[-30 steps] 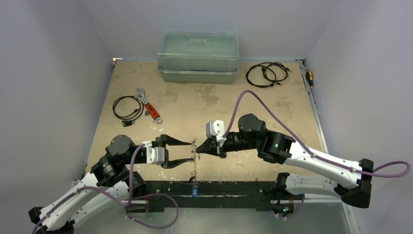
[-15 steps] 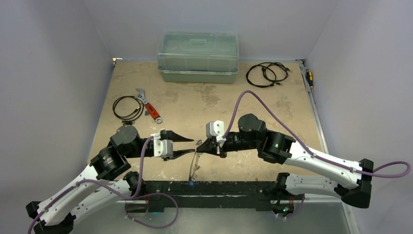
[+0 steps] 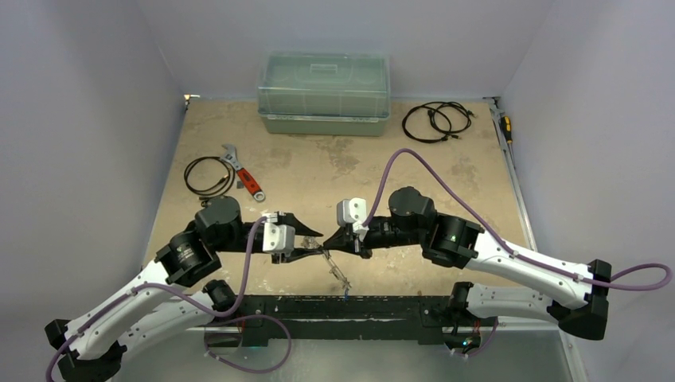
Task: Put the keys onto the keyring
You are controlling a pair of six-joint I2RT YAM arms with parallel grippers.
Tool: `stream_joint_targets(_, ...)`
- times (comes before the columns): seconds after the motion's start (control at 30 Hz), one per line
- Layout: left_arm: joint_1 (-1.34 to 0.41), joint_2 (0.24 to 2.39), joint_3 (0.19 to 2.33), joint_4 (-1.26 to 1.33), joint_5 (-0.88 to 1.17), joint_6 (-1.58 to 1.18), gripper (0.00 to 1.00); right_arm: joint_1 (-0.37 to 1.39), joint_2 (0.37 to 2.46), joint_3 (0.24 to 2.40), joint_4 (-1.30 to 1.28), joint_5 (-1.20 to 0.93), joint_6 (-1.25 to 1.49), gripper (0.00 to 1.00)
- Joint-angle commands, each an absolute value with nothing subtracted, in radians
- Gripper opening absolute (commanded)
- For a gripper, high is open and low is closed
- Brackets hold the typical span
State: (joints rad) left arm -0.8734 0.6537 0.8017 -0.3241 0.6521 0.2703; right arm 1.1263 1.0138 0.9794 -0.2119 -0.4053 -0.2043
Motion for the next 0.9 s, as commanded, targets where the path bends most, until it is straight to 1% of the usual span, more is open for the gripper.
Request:
stream_joint_targets(0.0,-0.874,0.664,0.844,-0.362,0.674,0.255,0.37,1.127,0.982,1.009,-0.142,-0.374,-0.222,0.00)
stream_joint_targets(0.1,-0.874,0.656,0.840,-0.370,0.654,0.249,0.43,1.127,0.980,1.010,-0.145,-0.370,-0.222,0.00)
stream_joint_targets(0.17,-0.874,0.648,0.834,-0.361,0.651,0.241,0.45,1.127,0.982,1.010,-0.144,-0.370,-0.222,0.00)
stream_joint_targets(0.23,-0.875,0.644,0.829,-0.348,0.648,0.231,0.43,1.127,0.982,1.009,-0.143,-0.371,-0.222,0.00)
stream_joint_targets(0.37,-0.874,0.653,0.824,-0.343,0.634,0.229,0.34,1.127,0.981,1.011,-0.142,-0.378,-0.222,0.00)
stream_joint_targets(0.5,-0.875,0.668,0.817,-0.329,0.624,0.226,0.29,1.127,0.979,1.009,-0.141,-0.378,-0.222,0.00)
stream_joint_targets(0.77,-0.875,0.685,0.811,-0.328,0.595,0.230,0.34,1.127,0.975,1.008,-0.137,-0.375,-0.224,0.00)
stream_joint_targets(0.87,-0.874,0.684,0.805,-0.320,0.589,0.234,0.32,1.127,0.974,1.006,-0.136,-0.371,-0.224,0.00)
